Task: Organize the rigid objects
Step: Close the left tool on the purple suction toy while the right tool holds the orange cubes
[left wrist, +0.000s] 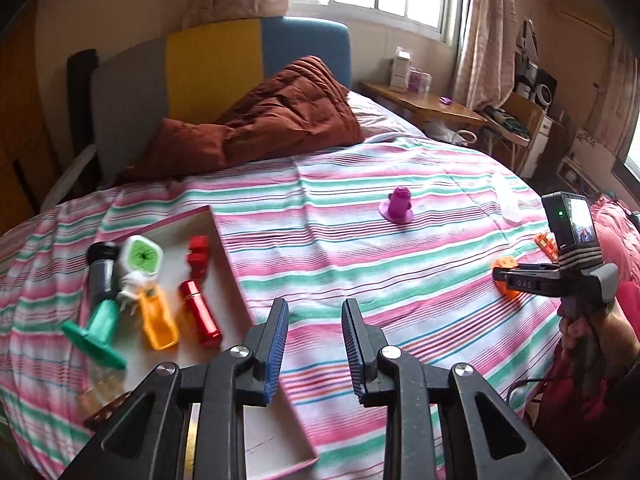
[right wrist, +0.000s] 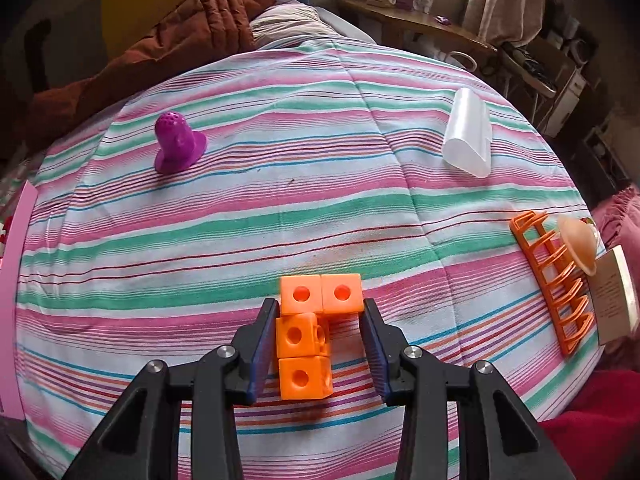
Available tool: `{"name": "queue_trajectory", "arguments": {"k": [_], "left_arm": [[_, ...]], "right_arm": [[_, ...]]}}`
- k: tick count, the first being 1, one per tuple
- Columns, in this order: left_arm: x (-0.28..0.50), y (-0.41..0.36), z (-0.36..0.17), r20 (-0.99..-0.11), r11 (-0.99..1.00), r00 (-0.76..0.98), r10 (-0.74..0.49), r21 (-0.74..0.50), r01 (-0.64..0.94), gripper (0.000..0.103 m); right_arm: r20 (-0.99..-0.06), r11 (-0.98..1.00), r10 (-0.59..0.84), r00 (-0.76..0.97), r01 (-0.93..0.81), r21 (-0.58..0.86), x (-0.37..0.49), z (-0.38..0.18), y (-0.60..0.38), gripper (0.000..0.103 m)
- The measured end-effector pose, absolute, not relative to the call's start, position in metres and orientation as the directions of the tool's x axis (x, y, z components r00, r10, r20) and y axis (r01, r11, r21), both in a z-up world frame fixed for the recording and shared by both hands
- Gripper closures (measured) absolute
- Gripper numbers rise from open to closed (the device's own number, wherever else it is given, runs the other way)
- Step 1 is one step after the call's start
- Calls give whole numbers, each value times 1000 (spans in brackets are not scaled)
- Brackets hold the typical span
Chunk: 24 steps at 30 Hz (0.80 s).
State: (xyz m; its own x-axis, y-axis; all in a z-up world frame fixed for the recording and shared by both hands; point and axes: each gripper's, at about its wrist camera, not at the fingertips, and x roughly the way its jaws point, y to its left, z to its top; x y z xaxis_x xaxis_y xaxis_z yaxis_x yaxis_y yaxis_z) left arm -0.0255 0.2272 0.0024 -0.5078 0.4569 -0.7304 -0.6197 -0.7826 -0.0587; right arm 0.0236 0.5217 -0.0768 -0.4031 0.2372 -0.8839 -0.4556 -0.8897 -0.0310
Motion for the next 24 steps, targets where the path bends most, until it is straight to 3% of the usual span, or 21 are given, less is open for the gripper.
{"name": "queue_trajectory", "arguments": {"k": [8,11,24], "left_arm": [[-65,289,-18,-784,-738,-385,488,-135,-661,75],[-79,312,-26,-794,-720,-351,497,-151,-678,69],[-108,413,-49,-789,-625,-325,521,-94,-775,62]], "right_arm": [[-895,-914,172,-411,-405,10,16,-82,511,61],[-898,-914,168,-408,-406,14,15,-82,511,61],[-905,-916,151,-398,-400,23,11,-82,512,61]]}}
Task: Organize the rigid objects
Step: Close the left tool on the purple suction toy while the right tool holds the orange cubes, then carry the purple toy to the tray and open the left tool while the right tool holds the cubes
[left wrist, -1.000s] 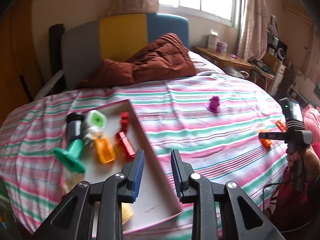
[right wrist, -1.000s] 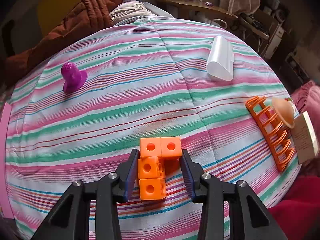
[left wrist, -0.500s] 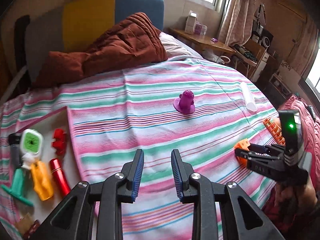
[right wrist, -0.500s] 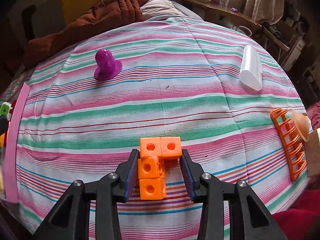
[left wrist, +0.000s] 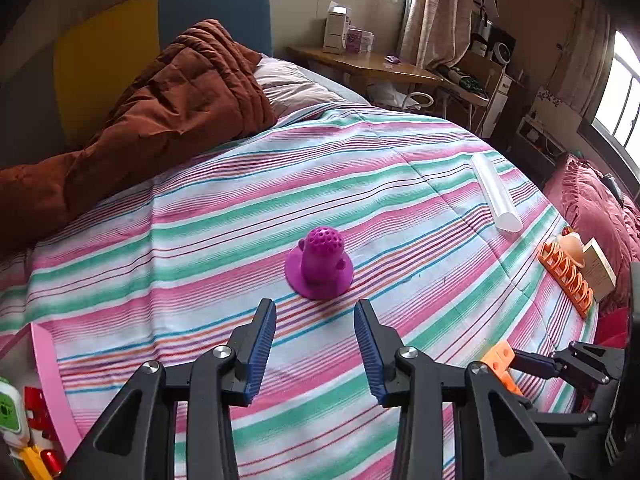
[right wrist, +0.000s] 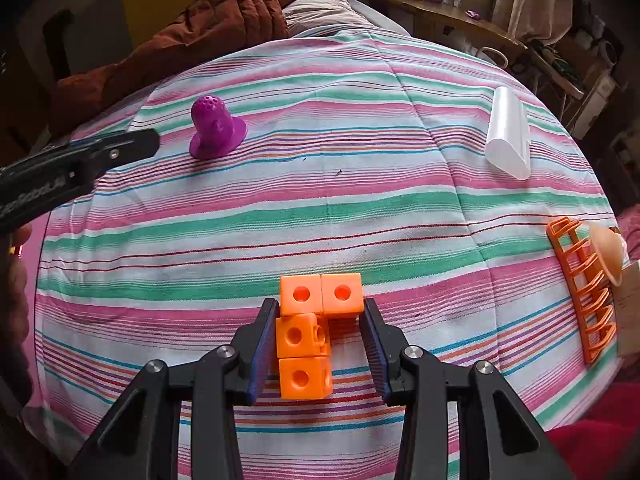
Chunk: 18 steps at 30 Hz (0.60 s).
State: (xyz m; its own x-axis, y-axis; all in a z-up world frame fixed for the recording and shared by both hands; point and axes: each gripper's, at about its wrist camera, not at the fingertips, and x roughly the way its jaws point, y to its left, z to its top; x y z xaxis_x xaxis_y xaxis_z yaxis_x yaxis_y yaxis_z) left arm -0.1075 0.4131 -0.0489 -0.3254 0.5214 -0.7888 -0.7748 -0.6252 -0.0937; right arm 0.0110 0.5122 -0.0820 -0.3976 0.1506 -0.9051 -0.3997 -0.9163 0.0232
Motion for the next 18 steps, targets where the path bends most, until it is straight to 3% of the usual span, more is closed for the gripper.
{"name": "queue_trajectory", "arguments": {"k": [13,15,18], "left_arm": [[-142,473,-84,-817,-644,-311,485,-94,-759,61],[-149,472,-91,-820,-661,-306,484,-114,-742,70],[-146,459,-85,-793,-654,-311,524,-140,-744,70]], "right_arm": [[-907,-921,140,-398,-387,28,9,-82,508,61],[-906,-923,141,-400,-385,26,9,-81,508,61],[-905,-925,144,-399,-381,21,9,-82,507,61]]}}
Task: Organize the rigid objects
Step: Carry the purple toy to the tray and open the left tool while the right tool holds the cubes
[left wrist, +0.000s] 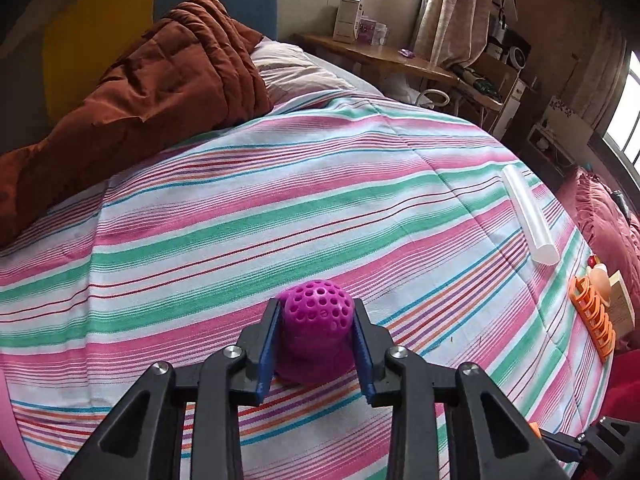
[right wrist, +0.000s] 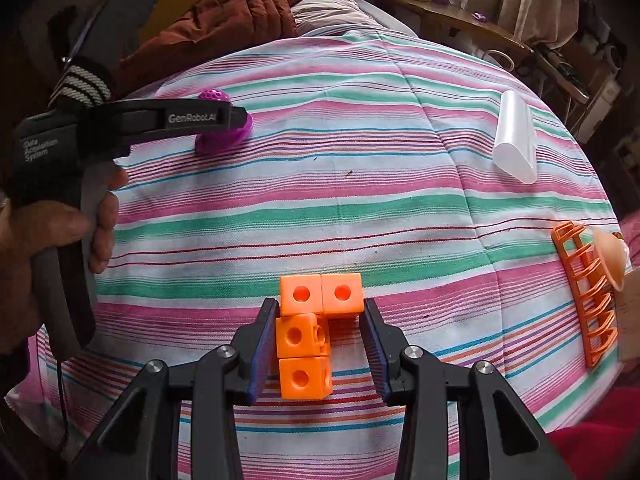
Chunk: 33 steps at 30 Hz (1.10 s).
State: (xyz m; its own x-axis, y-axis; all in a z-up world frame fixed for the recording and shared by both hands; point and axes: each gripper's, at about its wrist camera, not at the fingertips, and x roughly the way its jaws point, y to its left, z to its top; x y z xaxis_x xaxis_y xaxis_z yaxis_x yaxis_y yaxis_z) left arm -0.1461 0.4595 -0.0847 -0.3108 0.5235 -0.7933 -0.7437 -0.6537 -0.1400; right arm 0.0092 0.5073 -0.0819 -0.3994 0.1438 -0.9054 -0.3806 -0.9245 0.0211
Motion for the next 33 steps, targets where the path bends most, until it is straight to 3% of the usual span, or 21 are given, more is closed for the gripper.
{"name": "queue_trajectory", "arguments": {"k": [15,33], "left_arm": [[-55,333,-31,-745,-695,-416,522,-89,-714,70],[-5,247,-18,-733,-777,-501,461,-62,-626,70]], "right_arm": [[-884,-969,133,-448,-245,-21,7,-82,469,61],[-871,-970,167,-463,-235,-61,1,-89,461,62]]}}
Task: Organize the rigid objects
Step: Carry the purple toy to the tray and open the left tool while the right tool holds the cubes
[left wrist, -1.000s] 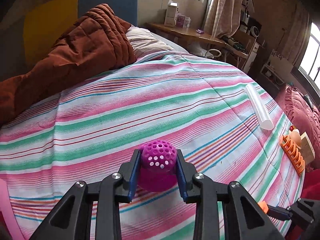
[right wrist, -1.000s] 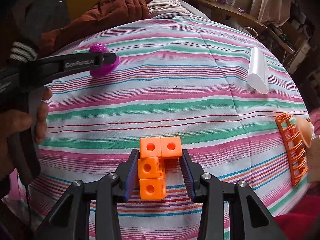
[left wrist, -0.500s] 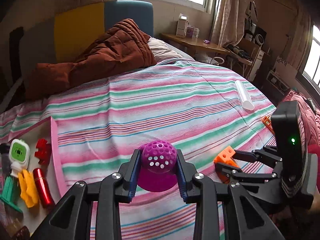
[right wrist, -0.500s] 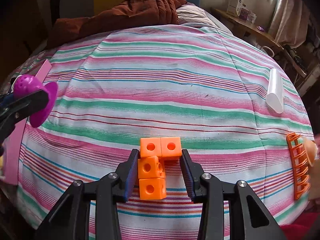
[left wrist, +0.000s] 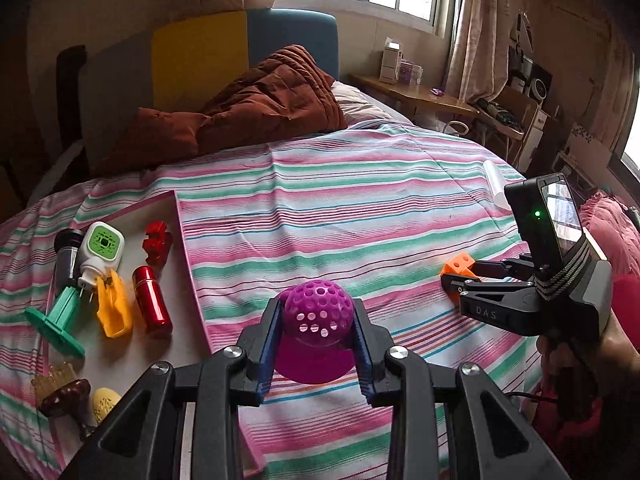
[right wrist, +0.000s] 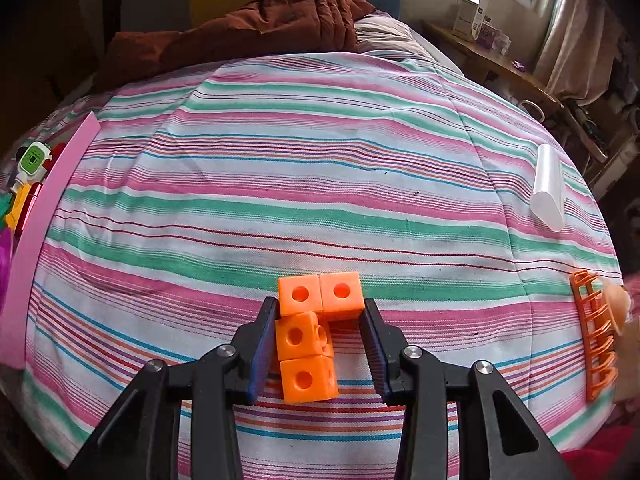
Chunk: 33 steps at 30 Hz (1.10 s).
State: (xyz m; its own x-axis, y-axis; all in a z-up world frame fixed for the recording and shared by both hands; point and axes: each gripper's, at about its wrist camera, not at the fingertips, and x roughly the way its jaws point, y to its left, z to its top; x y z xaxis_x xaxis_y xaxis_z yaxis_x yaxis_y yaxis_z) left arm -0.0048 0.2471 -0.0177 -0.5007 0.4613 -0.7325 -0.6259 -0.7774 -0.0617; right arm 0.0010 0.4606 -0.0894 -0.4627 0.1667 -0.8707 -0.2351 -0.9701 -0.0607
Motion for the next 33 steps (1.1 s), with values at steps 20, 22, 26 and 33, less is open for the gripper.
{"name": "queue_trajectory", "arguments": {"k": [20,22,26,33], "left_arm": [[5,198,-7,-712,-821,-546,441,-73,-567,70],[4,194,-7,-712,-825,-549,438,-75,-560,70],[1,181,-7,-713,-836,-552,432,-88,-541,70],[-11,128,-2,-704,-884,-586,402,-131,-449,70]], "right_arm": [[-856,-967,214,-471,-228,-117,1,-92,450,62],[-854,-967,217,-472,-226,-121,1,-92,450,62],[-851,-966,226,-475,-222,-133,1,-93,449,63],[-847,-965,234,-476,-220,-143,2,-93,447,63]]}}
